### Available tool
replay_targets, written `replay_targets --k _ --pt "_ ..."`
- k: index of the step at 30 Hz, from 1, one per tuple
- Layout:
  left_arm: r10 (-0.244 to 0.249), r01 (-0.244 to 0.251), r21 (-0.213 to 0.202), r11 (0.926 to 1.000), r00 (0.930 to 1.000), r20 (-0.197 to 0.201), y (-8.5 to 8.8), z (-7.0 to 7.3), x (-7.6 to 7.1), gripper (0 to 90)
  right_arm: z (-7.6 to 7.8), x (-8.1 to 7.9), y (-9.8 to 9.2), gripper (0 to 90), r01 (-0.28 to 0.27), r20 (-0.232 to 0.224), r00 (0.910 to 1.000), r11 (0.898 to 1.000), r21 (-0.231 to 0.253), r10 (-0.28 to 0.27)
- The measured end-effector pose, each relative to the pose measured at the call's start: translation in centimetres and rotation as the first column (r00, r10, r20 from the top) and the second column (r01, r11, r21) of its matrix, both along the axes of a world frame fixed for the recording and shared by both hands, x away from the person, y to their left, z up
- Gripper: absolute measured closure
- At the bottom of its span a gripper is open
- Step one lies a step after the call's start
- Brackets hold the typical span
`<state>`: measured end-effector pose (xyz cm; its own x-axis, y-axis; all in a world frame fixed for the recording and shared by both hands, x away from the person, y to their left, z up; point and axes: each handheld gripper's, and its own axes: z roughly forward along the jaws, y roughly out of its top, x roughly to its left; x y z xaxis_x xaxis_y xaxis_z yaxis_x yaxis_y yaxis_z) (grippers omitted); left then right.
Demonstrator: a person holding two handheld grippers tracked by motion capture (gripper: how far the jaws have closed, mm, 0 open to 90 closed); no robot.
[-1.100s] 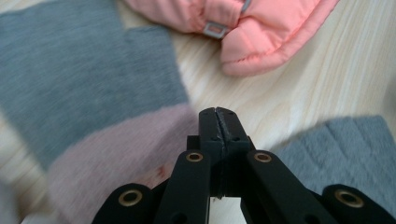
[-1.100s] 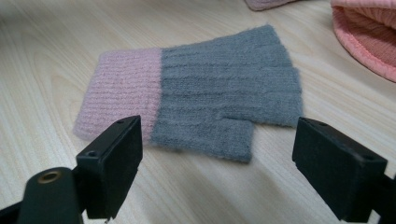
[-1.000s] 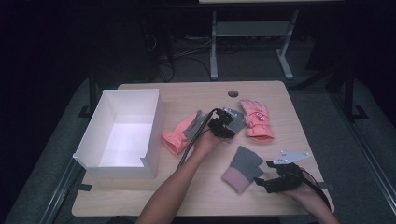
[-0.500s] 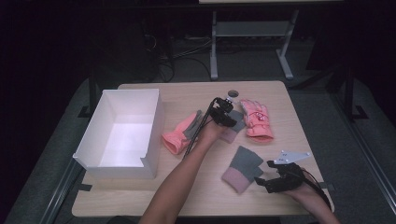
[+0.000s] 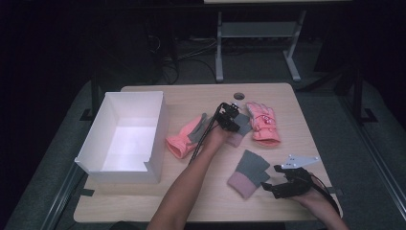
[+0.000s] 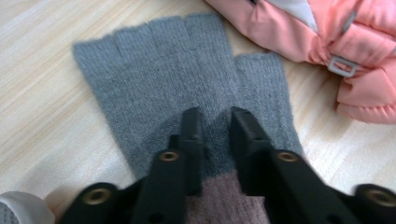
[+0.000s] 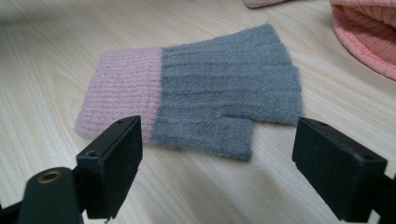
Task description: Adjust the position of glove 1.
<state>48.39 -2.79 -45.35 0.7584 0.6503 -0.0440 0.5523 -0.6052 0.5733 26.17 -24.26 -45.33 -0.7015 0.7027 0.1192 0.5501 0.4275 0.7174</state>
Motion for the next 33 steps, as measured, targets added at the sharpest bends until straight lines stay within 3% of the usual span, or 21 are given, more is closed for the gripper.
replay_targets --k 4,10,13,16,18,23,33 --pt "-0.024 0.024 -0.001 0.9997 0.9996 -0.013 0.1 0.1 0.0 85.1 -0.1 0.0 0.1 15.6 -0.002 -0.001 1.0000 1.000 -0.001 0.002" --pt "-0.027 0.023 -0.061 0.9979 0.9971 -0.071 1.0 0.5 0.4 86.1 0.0 0.0 -0.1 15.6 0.005 -0.002 1.0000 1.000 0.004 -0.005" --pt "-0.038 0.034 -0.071 0.9969 0.9970 -0.067 1.3 1.1 0.1 86.2 0.0 0.0 -0.2 15.6 0.005 0.000 1.0000 1.000 0.006 -0.005" --pt "-0.031 0.022 -0.109 0.9938 0.9964 -0.079 1.8 1.8 -0.2 86.2 0.0 0.1 -0.1 15.6 0.003 0.001 1.0000 1.000 0.004 -0.003" --pt "-0.048 0.039 -0.102 0.9940 0.9958 -0.078 2.2 2.4 -0.4 86.2 -0.1 0.1 -0.1 15.6 0.005 -0.003 1.0000 1.000 0.003 -0.005" --pt "-0.052 0.041 -0.151 0.9877 0.9958 -0.075 3.0 3.8 -1.6 86.1 -0.1 0.1 -0.2 15.6 0.016 -0.002 0.9999 1.000 0.010 -0.016" --pt "-0.086 0.066 -0.194 0.9788 0.9921 -0.092 5.2 5.8 -4.7 86.2 -0.1 0.2 -0.5 15.3 0.024 -0.001 0.9997 1.000 0.009 -0.024"
